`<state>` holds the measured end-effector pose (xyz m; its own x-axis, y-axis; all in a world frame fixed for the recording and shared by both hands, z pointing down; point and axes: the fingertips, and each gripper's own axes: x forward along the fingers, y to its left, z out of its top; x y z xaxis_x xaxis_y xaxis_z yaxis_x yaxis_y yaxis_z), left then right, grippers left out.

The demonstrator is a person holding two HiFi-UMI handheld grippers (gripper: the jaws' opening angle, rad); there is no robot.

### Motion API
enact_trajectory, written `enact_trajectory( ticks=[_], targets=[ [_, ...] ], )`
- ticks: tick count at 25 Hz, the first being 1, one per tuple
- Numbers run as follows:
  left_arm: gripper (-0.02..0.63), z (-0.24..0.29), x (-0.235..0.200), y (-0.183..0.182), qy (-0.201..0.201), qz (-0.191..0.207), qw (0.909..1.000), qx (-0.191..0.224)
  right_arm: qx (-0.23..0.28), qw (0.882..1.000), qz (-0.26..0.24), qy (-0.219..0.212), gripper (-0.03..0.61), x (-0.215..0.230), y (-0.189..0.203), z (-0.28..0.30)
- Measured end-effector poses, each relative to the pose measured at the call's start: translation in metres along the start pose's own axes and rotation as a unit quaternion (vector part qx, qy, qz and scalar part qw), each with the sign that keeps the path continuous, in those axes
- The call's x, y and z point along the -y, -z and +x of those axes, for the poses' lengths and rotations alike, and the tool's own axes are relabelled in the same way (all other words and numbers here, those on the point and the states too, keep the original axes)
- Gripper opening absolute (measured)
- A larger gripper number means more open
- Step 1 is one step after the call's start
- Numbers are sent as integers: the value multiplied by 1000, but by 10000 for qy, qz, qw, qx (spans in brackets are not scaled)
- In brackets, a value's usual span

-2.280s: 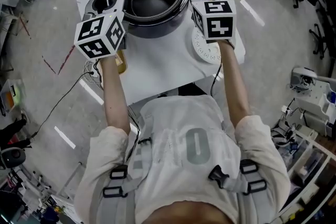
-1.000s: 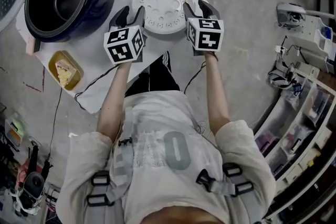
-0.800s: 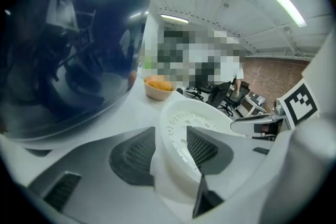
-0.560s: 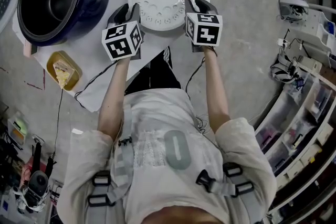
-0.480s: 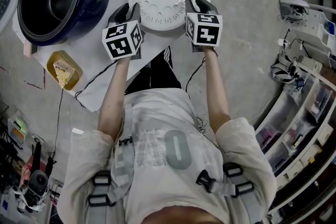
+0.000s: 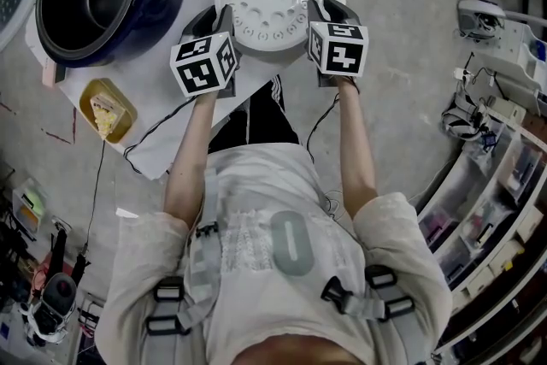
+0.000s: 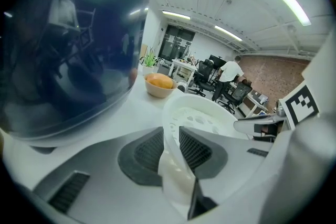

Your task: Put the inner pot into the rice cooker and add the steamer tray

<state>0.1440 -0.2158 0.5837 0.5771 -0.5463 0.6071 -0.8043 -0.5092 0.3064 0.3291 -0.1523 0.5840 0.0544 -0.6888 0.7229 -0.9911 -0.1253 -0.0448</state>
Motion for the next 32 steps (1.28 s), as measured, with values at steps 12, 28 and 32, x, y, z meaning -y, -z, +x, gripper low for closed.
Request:
enact_trajectory(
  ticks=[12, 28, 32],
  targets=[
    [103, -41, 16, -72, 173, 526, 9948, 856, 937, 9954, -118, 165, 104, -9, -67, -53],
    [103, -178, 2, -199, -125, 658, 9686, 2392, 2390, 9679, -759, -158, 103, -86, -208, -160],
    [100, -209, -23, -231, -483, 626, 9610, 2652, 2530, 9621, -842, -571, 107, -121, -241, -159]
  ],
)
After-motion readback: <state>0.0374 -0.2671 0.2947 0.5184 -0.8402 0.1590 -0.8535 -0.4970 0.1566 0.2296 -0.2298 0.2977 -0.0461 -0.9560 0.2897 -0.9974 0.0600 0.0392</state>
